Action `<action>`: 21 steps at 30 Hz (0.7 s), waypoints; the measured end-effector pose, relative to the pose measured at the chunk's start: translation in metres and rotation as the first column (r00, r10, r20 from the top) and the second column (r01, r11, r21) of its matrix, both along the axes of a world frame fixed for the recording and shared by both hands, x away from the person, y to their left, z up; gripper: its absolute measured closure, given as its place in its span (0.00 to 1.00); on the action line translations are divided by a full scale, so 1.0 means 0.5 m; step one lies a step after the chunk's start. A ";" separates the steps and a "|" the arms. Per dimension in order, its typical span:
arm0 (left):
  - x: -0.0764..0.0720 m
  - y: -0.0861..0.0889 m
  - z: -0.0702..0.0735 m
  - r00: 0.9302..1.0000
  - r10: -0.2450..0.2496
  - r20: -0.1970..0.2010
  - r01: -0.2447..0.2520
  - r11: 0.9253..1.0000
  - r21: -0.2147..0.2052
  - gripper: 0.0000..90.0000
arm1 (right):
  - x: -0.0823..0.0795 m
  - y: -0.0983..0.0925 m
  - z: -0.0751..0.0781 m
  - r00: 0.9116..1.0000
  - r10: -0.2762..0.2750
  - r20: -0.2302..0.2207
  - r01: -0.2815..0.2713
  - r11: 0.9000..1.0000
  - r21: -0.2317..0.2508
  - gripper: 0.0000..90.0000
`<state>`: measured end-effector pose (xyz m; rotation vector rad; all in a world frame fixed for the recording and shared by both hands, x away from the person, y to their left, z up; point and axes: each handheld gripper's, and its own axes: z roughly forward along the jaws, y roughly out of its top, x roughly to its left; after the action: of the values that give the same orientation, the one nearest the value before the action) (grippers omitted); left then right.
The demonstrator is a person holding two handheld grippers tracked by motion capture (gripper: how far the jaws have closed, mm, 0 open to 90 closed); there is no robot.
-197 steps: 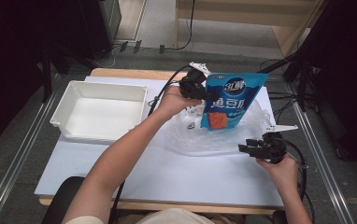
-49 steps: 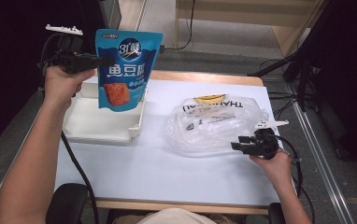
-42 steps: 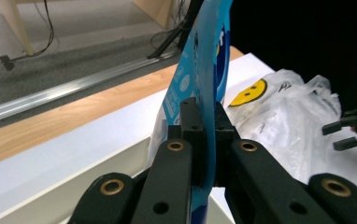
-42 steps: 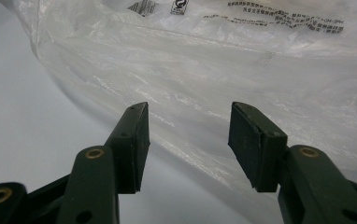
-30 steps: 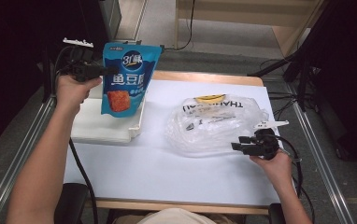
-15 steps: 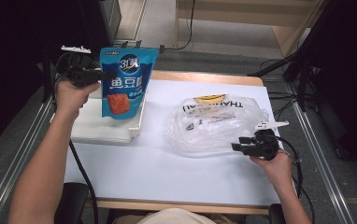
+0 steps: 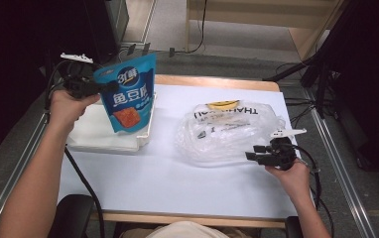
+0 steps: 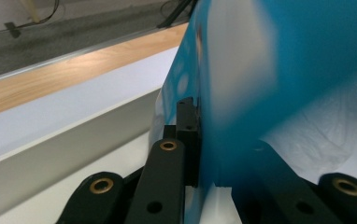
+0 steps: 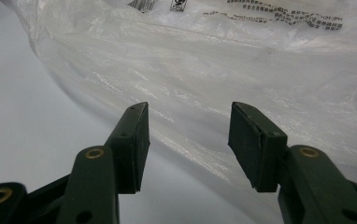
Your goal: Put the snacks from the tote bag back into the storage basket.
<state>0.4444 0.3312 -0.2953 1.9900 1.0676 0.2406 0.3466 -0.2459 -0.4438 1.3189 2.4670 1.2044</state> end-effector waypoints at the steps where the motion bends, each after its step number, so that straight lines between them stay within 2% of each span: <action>1: -0.001 0.003 -0.002 1.000 -0.006 0.000 0.006 1.000 -0.007 0.94 | 0.000 0.000 0.000 1.000 0.000 0.000 0.000 1.000 0.001 0.55; 2: -0.003 0.006 -0.003 1.000 -0.006 -0.002 0.006 1.000 -0.014 0.93 | 0.000 0.001 0.000 1.000 0.001 0.000 -0.001 1.000 0.002 0.55; 5: -0.005 0.012 -0.003 1.000 -0.011 -0.014 0.011 1.000 -0.021 0.82 | 0.001 0.001 0.000 1.000 -0.002 0.000 0.002 1.000 0.003 0.55; 10: -0.008 0.010 -0.008 0.999 -0.021 -0.029 0.020 1.000 -0.012 0.76 | 0.001 0.001 0.000 1.000 -0.002 0.000 0.002 1.000 0.002 0.55; 12: -0.009 0.009 -0.008 0.999 -0.022 -0.029 0.022 1.000 -0.013 0.73 | 0.001 0.001 0.000 1.000 -0.002 0.000 0.002 1.000 0.002 0.55; 14: -0.010 0.007 -0.006 0.999 -0.019 -0.032 0.019 1.000 -0.011 0.65 | 0.001 0.001 0.000 1.000 -0.001 -0.001 0.001 1.000 0.002 0.55; 21: -0.021 0.009 0.001 1.000 -0.020 -0.019 0.019 1.000 -0.010 0.56 | 0.001 0.001 0.001 1.000 0.001 0.001 -0.001 1.000 0.002 0.55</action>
<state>0.4337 0.3356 -0.2948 1.9970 1.0591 0.2059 0.3469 -0.2456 -0.4435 1.3175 2.4669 1.2072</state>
